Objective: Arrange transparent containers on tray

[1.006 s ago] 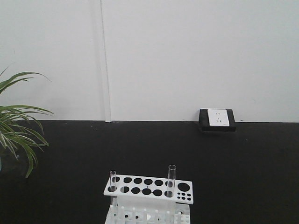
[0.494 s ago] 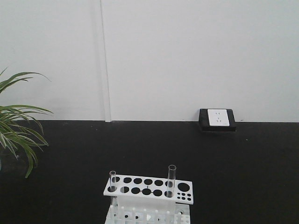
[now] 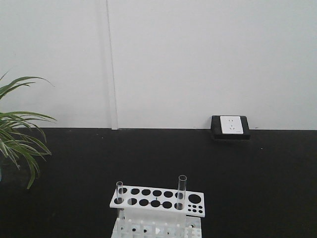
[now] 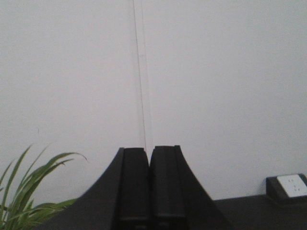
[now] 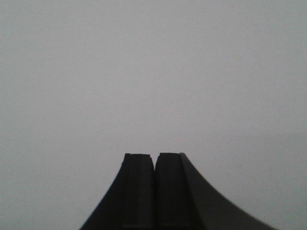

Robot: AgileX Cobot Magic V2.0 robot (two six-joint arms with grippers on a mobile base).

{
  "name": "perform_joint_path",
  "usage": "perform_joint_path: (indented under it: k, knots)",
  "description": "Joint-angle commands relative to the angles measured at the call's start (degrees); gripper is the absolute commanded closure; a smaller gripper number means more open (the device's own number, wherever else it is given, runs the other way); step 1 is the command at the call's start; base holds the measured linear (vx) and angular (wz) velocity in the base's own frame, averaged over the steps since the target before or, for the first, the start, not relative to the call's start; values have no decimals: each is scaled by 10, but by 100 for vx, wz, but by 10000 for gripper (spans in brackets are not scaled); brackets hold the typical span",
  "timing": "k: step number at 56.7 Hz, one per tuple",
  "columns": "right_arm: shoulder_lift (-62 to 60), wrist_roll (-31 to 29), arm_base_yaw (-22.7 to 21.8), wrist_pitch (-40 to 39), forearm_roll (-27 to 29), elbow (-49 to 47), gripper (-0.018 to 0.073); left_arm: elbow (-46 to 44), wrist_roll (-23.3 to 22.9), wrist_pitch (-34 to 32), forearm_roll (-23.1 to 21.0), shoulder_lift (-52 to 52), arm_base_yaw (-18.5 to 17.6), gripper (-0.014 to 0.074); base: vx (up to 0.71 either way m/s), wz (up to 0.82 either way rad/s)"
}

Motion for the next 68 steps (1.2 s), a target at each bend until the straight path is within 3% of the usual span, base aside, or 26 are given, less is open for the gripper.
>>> perform_joint_path:
  k: [1, 13, 21, 30, 43, 51, 63, 68]
  knots:
    - [42, 10, -4, -42, 0, -31, 571, -28, -1, -48, -1, 41, 1, 603, 0, 0]
    - [83, 15, -4, -50, 0, -31, 567, -28, 0, -69, 0, 94, 1, 595, 0, 0]
    - [84, 15, -4, -47, -4, -31, 528, -28, 0, -67, 0, 99, 1, 533, 0, 0]
    - [84, 15, -4, -42, -6, -31, 377, -28, 0, -65, -1, 99, 1, 384, 0, 0]
    - [87, 6, -4, -38, -6, -31, 41, -28, -1, -64, -1, 99, 1, 122, 0, 0]
    - [87, 7, -4, -40, -5, -31, -99, -27, -1, -62, -1, 99, 1, 43, 0, 0]
    - [85, 12, -2, -46, -1, -31, -123, -27, -2, -67, -2, 98, 1, 35, 0, 0]
    - [86, 35, 20, -55, 14, -31, -106, -27, -17, -69, -7, 99, -10, 35, 0, 0]
